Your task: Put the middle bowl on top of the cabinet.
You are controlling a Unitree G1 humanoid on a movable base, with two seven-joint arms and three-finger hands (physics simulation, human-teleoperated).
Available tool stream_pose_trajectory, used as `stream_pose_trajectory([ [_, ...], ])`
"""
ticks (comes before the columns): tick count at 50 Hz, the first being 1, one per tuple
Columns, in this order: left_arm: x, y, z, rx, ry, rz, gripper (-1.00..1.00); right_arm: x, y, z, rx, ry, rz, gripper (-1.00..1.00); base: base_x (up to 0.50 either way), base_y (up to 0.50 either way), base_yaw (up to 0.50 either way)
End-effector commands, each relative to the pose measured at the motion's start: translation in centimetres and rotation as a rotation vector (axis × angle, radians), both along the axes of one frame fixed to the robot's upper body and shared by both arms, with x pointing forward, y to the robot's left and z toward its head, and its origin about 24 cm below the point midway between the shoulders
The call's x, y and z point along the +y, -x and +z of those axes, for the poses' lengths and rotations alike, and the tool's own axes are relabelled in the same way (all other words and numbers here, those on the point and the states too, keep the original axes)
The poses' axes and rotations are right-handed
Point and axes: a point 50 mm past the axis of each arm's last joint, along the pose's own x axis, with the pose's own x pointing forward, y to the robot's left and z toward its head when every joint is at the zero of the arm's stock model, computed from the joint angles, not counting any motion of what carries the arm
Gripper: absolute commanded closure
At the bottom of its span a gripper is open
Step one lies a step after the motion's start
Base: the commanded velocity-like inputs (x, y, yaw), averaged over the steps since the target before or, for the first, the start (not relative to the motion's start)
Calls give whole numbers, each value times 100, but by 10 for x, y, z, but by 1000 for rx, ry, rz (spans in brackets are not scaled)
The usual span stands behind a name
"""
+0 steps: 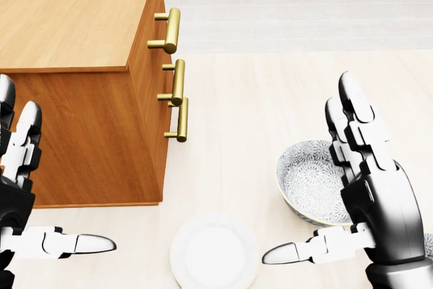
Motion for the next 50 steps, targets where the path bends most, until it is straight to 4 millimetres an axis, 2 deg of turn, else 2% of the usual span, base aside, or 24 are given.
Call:
stream_pose_trajectory([
  [1,2,2,5,-24,7,4,-100,-1,1,0,0,2,-8,-100,0,0,0],
  [7,0,2,4,-20,-1,-2,-100,-3,1,5,-27,-9,-24,-100,0,0,0],
  [14,1,4,5,-26,0,1,-100,-2,2,2,-7,2,-17,-100,27,0,0],
  [18,2,3,-2,8,6,0,-100,-2,2,1,-5,4,-17,-100,5,0,0],
  [20,0,8,9,-44,-6,-11,-100,-2,2,2,-10,9,-19,-100,0,0,0],
  [26,1,9,14,-62,-17,10,-100,-3,4,5,-24,10,-25,-100,0,0,0],
  [28,1,8,6,-25,-9,-1,-100,-3,4,5,-25,13,-27,-100,0,0,0],
  [31,1,11,4,-19,-1,-23,-100,-4,5,7,-31,23,-32,-100,0,0,0],
  [42,5,6,-5,23,-6,-18,-100,-35,19,30,-122,165,-197,-100,0,0,0],
  [50,6,3,-11,52,4,-23,-100,-56,26,37,-111,326,-315,-100,0,0,0],
])
